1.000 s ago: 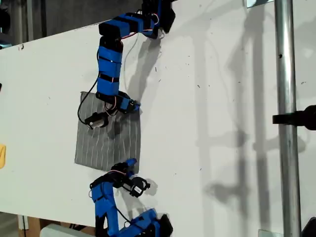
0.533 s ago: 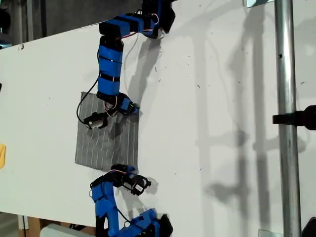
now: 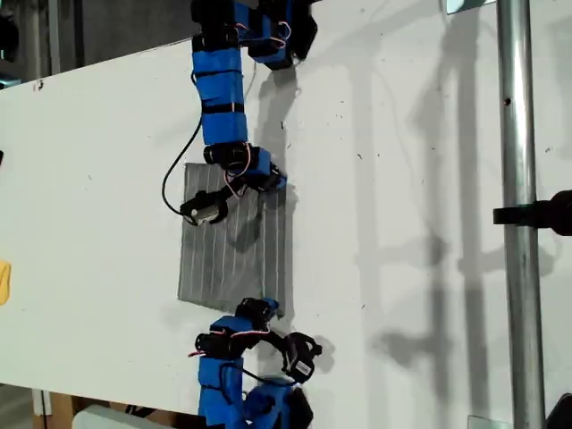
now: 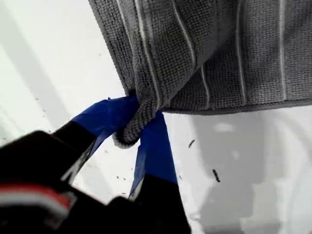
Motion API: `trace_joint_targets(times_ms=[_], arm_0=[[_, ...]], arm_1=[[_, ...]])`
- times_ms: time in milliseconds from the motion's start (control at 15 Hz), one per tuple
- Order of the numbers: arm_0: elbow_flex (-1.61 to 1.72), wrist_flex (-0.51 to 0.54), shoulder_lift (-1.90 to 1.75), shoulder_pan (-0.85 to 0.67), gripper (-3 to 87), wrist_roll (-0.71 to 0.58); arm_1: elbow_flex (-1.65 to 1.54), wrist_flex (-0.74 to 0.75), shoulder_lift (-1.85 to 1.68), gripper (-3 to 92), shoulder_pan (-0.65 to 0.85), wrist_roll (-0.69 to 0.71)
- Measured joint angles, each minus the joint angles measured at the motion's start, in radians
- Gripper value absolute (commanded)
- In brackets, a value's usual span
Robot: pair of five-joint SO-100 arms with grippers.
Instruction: Grasp corners of a towel and fold twice.
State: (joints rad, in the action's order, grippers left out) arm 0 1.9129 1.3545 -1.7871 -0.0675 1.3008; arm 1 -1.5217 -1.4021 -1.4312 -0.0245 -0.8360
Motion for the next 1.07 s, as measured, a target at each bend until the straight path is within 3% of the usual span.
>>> trace_joint_targets(times_ms=[333,467,800,1067], arm_0=[[-0.017,-0.072,0.003,0.379,-2.9,0.416],[-0.017,-0.075,0.003,0.417,-2.9,0.476],[0.005,-0.051,-0.015,0.267,-2.9,0.322],[-0.002,-0.009,-0.015,-0.156,-2.9,-0.078]], arm_1=[[0.011,-0.012,-0.040,-0.2,-0.327,-0.313],[0.044,-0.012,-0.040,-0.2,-0.360,-0.354],[-0.026,-0.066,-0.092,-0.2,-0.167,-0.252],[-0.086,-0.066,-0.158,-0.2,0.198,0.015]])
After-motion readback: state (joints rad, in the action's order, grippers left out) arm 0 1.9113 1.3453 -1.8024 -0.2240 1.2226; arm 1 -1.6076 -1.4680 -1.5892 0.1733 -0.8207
